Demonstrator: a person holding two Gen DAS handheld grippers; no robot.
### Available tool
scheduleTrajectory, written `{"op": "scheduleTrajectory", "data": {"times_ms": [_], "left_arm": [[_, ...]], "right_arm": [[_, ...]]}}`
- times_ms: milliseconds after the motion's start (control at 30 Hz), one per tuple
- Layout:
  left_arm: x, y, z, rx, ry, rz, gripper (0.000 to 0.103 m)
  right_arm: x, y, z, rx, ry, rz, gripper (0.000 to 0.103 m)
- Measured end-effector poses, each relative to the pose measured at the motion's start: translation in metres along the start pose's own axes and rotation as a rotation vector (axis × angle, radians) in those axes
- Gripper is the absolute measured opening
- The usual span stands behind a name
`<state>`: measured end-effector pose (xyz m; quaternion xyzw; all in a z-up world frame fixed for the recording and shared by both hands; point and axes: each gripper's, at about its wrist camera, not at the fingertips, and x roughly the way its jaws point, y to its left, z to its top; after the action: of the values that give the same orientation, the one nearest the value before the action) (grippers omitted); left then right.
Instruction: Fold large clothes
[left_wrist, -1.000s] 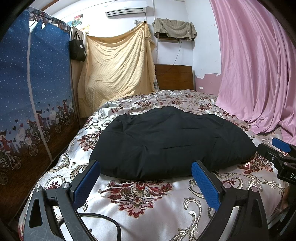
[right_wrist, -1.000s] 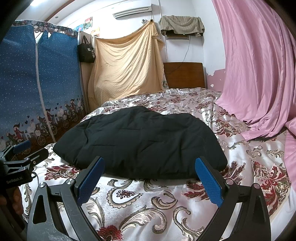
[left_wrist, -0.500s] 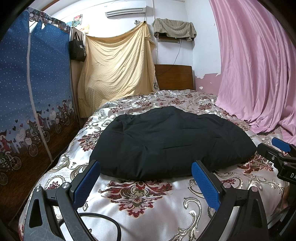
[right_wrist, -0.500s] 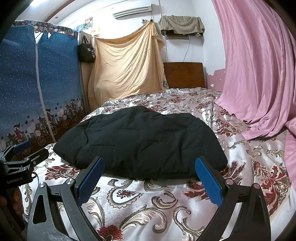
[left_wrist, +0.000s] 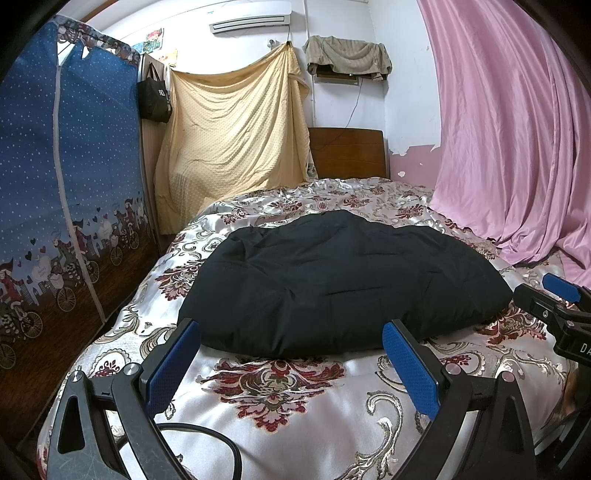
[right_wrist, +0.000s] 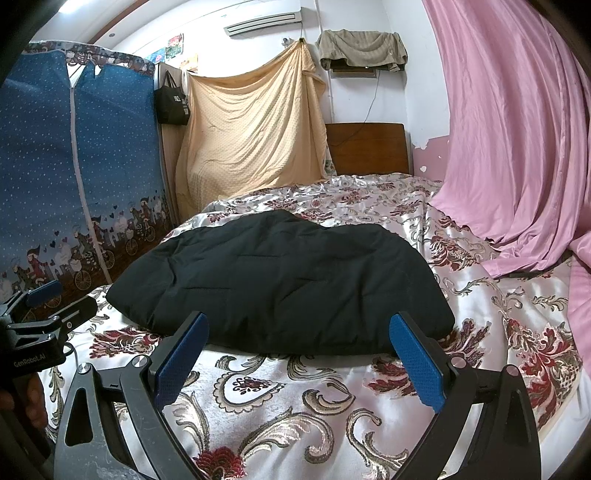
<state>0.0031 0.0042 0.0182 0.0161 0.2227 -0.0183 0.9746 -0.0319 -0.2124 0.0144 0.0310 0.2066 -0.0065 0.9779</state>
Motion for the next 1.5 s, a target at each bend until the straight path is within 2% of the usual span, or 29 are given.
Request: {"op": "scheduleTrajectory", "data": {"times_ms": [1500], "left_arm": [[0.0010,0.0019,-0.0020,-0.006,0.013,-0.014,0.100]], "right_arm": [[0.0006,0.0018,-0.0020,0.001,0.007,-0.004,0.096]]}}
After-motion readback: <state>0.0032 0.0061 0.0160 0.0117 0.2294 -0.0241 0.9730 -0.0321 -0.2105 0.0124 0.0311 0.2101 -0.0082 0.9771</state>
